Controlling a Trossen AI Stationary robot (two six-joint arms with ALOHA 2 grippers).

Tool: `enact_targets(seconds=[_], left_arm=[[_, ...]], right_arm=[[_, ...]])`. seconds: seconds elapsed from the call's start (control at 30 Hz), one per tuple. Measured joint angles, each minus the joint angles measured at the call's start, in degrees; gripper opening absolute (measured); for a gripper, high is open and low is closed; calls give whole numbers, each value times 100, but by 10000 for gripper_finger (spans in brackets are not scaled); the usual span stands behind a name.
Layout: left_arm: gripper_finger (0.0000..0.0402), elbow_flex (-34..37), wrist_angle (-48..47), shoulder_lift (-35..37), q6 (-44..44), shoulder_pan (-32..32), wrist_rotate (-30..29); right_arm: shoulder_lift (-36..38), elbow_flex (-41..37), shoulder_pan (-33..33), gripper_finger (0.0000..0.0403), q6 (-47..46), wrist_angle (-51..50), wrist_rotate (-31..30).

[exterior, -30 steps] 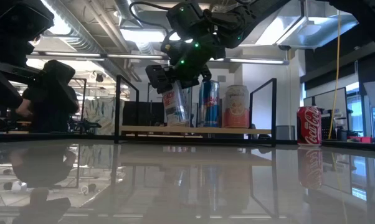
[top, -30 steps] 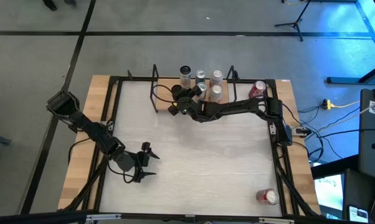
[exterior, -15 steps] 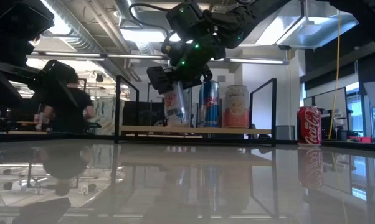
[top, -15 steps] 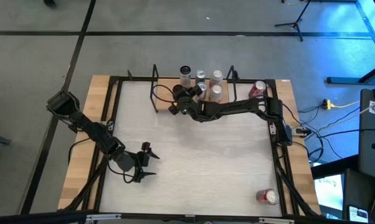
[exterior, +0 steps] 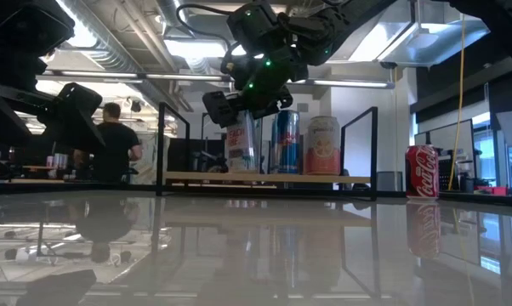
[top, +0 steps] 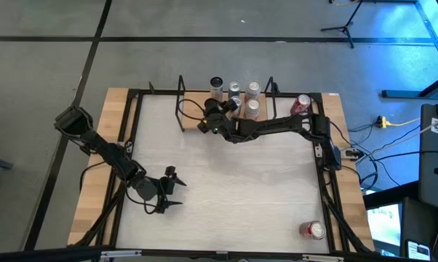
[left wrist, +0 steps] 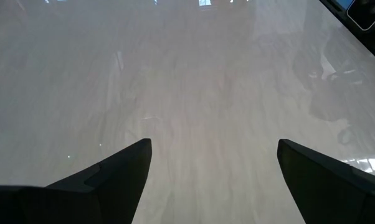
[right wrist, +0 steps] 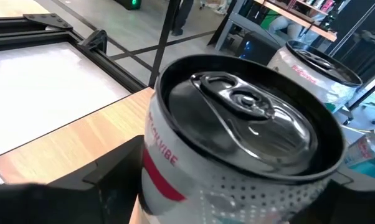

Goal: Place canned beverage on shelf
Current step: Put the white soda can on the shelf, then move the top red soda can to center of the table

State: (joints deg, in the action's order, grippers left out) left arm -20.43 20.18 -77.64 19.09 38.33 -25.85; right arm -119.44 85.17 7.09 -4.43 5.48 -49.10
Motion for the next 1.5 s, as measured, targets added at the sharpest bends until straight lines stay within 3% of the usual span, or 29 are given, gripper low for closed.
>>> enact_targets(seconds=[0.3,0.67,1.5], left_arm=[[338,0,0,2,0,2,0],[338,0,1,0,2,1,1],[338,1,4,1,31,0,2]], right_arm=[[13,3,0,308,83,-27,-90],[22,416,0,308,35,-798,-95],[286,643,0,308,-134,-999,-315]])
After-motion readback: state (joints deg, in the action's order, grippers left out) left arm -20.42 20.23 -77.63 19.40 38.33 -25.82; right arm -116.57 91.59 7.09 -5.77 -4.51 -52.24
